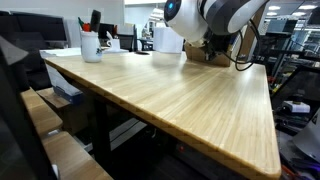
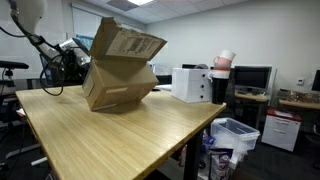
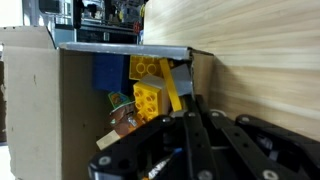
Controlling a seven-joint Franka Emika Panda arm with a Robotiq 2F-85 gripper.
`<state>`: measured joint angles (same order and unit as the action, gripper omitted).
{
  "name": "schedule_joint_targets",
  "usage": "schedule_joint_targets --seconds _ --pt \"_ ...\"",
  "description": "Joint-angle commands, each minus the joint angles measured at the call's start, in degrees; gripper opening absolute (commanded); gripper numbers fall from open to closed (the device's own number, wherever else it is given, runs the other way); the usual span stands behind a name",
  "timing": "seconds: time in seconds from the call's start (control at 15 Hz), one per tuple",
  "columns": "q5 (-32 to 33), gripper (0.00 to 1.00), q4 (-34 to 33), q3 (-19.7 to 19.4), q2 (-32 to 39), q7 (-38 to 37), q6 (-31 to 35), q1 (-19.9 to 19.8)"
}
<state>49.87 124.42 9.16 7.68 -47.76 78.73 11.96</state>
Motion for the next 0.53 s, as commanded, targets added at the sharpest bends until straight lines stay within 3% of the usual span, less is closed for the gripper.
schedule_joint_targets --seconds 0.0,0.47 --pt "-0.1 0.04 1.6 1.3 1.0 -2.1 -2.0 1.2" --pt "-1.2 0.04 0.9 1.6 2.3 -0.4 -1.8 1.1"
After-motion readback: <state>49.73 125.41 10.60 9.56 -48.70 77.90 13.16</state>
